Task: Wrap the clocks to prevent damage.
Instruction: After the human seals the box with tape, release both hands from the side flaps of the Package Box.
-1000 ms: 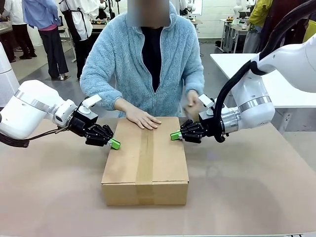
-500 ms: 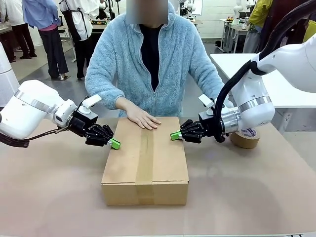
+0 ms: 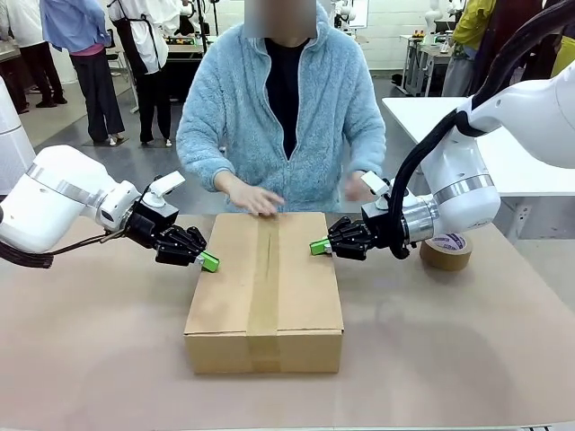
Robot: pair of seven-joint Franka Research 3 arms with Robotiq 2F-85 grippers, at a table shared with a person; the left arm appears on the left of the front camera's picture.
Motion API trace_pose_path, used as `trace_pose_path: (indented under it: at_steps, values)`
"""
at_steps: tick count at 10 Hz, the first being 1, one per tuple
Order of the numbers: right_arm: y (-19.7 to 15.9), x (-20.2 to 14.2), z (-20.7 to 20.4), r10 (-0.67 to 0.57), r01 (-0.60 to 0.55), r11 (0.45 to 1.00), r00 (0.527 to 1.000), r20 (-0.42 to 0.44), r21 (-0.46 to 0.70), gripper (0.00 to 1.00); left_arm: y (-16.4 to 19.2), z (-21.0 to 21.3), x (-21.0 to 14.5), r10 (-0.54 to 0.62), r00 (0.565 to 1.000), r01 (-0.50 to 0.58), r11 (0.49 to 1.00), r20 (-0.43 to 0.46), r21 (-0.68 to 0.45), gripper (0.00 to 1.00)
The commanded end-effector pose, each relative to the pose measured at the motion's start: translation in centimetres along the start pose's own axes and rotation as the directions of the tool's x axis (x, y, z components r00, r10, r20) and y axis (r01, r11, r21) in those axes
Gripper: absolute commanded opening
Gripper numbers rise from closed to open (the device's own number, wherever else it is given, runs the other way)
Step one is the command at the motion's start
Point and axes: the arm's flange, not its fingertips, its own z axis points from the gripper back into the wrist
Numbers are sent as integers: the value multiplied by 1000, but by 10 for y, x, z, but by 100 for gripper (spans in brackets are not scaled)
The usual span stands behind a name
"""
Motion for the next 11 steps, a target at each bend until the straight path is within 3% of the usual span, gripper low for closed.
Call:
trace_pose_path:
  at_steps: [1, 3, 4, 7, 9, 11]
  values:
    - [1, -2, -2, -8, 8, 1000, 1000, -1, -11, 1, 2, -2, -2, 3, 1000, -3, 1000, -2, 13, 0]
    - [0, 0, 0, 0, 0, 1000, 1000, 0, 0, 1, 0, 0, 0, 0, 1000, 0, 1000, 0, 0, 0]
    - [7, 14, 2, 19, -18, 999, 999, -51, 26, 1, 0, 11, 12, -10, 1000, 10, 1000, -19, 24, 0]
    - [57, 86, 25, 13, -14, 1000, 964, -264, 0, 1, -25, 60, 72, -54, 994, 62, 994, -93, 85, 0]
    - [97, 135, 45, -27, 8, 999, 927, -374, -52, 1, -42, 87, 102, -24, 985, 39, 996, -168, 86, 0]
    - [131, 170, 63, -34, -24, 990, 915, -402, -139, 1, -59, 110, 121, 41, 965, -9, 992, -259, 124, 0]
